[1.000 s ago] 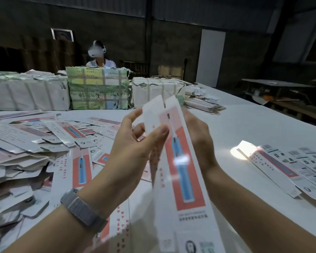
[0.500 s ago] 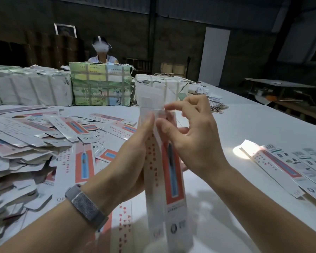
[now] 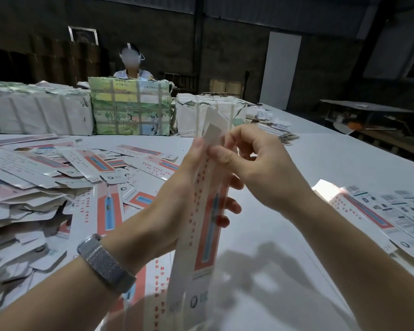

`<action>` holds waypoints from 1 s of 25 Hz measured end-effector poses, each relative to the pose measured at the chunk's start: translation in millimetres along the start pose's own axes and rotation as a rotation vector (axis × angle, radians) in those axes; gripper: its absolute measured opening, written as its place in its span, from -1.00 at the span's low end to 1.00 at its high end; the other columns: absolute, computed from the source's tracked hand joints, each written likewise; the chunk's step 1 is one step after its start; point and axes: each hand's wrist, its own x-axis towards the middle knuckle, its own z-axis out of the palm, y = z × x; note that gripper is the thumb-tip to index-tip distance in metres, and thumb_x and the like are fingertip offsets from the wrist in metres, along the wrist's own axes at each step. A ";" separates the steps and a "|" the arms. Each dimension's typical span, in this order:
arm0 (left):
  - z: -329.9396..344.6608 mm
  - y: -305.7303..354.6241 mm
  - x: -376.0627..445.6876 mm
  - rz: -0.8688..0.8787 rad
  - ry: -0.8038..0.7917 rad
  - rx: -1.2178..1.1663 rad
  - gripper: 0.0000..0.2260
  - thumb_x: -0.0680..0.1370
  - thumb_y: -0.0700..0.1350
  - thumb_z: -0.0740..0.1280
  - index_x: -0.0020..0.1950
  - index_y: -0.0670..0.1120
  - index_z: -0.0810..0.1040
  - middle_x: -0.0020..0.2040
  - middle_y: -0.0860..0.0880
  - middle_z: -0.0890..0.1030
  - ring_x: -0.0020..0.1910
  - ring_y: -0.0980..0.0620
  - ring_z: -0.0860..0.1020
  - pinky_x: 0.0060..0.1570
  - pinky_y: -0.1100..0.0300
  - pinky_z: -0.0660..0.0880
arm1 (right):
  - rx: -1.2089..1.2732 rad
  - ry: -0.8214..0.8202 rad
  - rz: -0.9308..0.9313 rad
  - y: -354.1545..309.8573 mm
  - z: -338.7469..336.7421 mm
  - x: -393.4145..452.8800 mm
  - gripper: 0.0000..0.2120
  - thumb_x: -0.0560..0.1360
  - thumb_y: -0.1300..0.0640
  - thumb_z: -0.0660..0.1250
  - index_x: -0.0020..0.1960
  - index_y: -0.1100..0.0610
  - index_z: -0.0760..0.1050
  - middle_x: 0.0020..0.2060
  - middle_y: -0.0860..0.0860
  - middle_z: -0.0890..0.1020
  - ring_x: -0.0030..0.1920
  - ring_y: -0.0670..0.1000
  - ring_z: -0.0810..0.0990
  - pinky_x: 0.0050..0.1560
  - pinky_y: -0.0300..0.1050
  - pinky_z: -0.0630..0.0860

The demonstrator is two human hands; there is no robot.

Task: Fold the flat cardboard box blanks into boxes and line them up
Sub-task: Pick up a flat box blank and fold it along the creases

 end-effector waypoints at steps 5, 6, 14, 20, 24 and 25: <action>-0.9 1.5 -2.7 -0.045 -0.108 0.088 -0.32 0.47 0.41 0.00 0.29 -0.02 0.53 -0.04 -0.10 0.59 -0.19 -0.03 0.57 -0.17 0.09 0.57 | -0.032 -0.209 -0.030 -13.2 -30.0 3.1 -0.71 0.44 -0.17 0.36 -0.16 0.06 0.59 -0.30 -0.17 0.64 -0.18 -0.17 0.63 -0.17 -0.32 0.55; -0.6 1.9 -3.4 -0.052 -0.127 0.092 -0.31 0.46 0.41 -0.01 0.32 -0.02 0.51 -0.05 -0.10 0.58 -0.19 -0.03 0.57 -0.17 0.09 0.57 | -0.006 -0.228 -0.015 -15.0 -31.7 2.8 -0.72 0.44 -0.16 0.36 -0.15 0.06 0.61 -0.26 -0.13 0.66 -0.13 -0.10 0.65 -0.12 -0.22 0.60; 4.8 -2.7 -3.5 -0.083 -0.075 -0.042 -0.24 0.46 0.50 0.12 0.05 -0.20 0.57 -0.10 -0.16 0.60 -0.25 -0.11 0.58 -0.18 0.02 0.59 | 0.007 -0.096 0.016 -29.1 -28.0 -0.4 -0.76 0.52 0.02 0.41 -0.24 0.15 0.62 -0.32 0.06 0.59 -0.22 0.03 0.57 -0.16 0.09 0.54; 1.2 -1.2 -6.6 -0.023 -0.046 -0.144 -0.29 0.33 0.48 0.19 -0.01 -0.12 0.69 -0.22 -0.14 0.67 -0.31 -0.09 0.67 -0.26 0.10 0.64 | 0.046 0.281 -0.226 -32.1 3.1 -14.1 -0.79 0.41 -0.10 0.49 -0.11 -0.01 0.54 -0.35 -0.12 0.46 -0.31 -0.04 0.46 -0.33 -0.03 0.49; 4.5 1.2 -7.2 -0.054 -0.002 -0.155 -0.35 0.26 0.49 0.12 -0.08 0.09 0.76 -0.12 -0.15 0.74 -0.19 -0.12 0.73 -0.27 0.09 0.65 | 0.245 0.301 -0.070 -24.4 12.9 -15.6 -0.59 0.34 -0.25 0.41 0.09 -0.12 0.41 -0.18 -0.08 0.48 -0.11 -0.01 0.57 -0.15 0.00 0.62; 4.9 2.3 -6.8 -0.060 0.018 -0.157 -0.34 0.23 0.50 0.13 -0.07 0.07 0.76 -0.15 -0.16 0.73 -0.22 -0.12 0.73 -0.29 0.09 0.65 | 0.324 0.284 -0.030 -22.6 15.1 -15.6 -0.58 0.35 -0.22 0.42 0.11 -0.10 0.41 -0.14 -0.06 0.49 -0.07 -0.02 0.58 -0.12 -0.01 0.63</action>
